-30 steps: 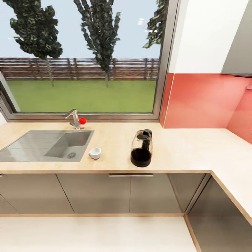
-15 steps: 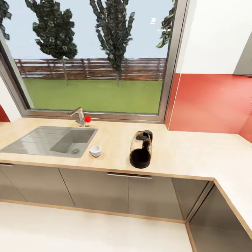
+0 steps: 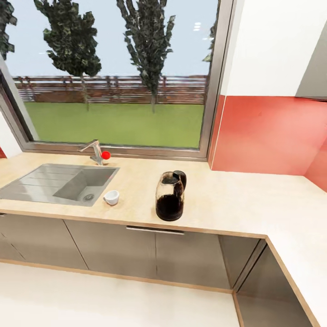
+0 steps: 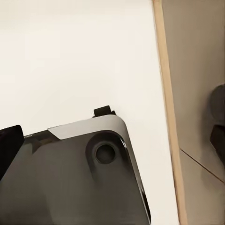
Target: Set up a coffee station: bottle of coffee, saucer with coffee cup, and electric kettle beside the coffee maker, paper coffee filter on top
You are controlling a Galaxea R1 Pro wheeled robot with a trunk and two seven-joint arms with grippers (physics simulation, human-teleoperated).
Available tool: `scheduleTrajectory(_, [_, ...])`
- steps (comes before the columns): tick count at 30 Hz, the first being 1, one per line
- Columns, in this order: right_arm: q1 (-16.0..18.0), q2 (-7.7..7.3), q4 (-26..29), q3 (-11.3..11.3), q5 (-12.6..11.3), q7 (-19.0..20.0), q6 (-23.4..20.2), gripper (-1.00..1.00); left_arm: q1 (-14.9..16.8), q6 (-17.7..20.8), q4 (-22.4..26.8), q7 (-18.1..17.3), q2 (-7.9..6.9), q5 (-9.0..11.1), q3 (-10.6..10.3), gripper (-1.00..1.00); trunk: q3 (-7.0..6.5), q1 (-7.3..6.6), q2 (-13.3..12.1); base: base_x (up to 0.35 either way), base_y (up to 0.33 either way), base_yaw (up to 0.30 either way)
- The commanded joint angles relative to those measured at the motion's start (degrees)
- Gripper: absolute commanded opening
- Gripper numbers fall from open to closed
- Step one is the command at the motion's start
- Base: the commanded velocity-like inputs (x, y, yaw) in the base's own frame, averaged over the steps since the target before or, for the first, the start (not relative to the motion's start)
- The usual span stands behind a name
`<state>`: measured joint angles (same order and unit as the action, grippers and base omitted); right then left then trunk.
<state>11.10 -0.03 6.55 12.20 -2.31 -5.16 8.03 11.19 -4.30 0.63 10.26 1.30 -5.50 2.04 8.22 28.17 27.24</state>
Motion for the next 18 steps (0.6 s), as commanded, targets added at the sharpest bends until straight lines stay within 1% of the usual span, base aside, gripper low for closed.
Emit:
scheduleTrajectory(1, [0.05, 0.01, -0.05, 0.02, -0.24, -0.03, 0.23, 1.0, 0.06, -0.18, -0.1, 0.29, 0.02, -0.6, 0.24, 1.0, 0.12, 0.02, 0.09, 0.008, -0.008, 0.206])
scheduleTrajectory(4, [0.05, 0.01, 0.0, 0.08, -0.35, -0.03, 0.28, 1.0, 0.06, -0.1, 0.09, 0.29, -0.22, -0.64, 0.24, 1.0, 0.18, 0.02, 0.09, 0.001, -0.001, 0.112])
scheduleTrajectory(10, [0.06, -0.01, 0.62, 0.23, -0.47, 0.11, 0.31, 1.0, 0.06, -0.12, 0.15, 0.26, -0.39, -0.65, 0.24, 1.0, 0.2, 0.02, 0.09, 0.0, 0.0, 0.022])
scheduleTrajectory(14, [0.06, 0.24, 4.21, 0.02, -0.17, 0.14, 0.32, 1.0, 0.06, -0.16, 0.16, 0.22, -0.38, -0.65, 0.24, 1.0, 0.2, 0.02, 0.09, 0.0, 0.0, 0.003])
scheduleTrajectory(16, [0.06, 0.35, 6.76, -1.02, 0.93, 0.14, 0.34, 1.0, 0.06, -0.17, 0.16, 0.21, -0.29, -0.65, 0.24, 1.0, 0.2, 0.02, 0.09, 0.0, 0.0, 0.001])
scheduleTrajectory(18, [0.06, 0.42, 10.21, -3.54, 3.4, 0.13, 0.57, 1.0, 0.06, -0.18, 0.16, 0.21, -0.21, -0.65, 0.24, 1.0, 0.2, 0.02, 0.09, 0.0, 0.0, 0.0])
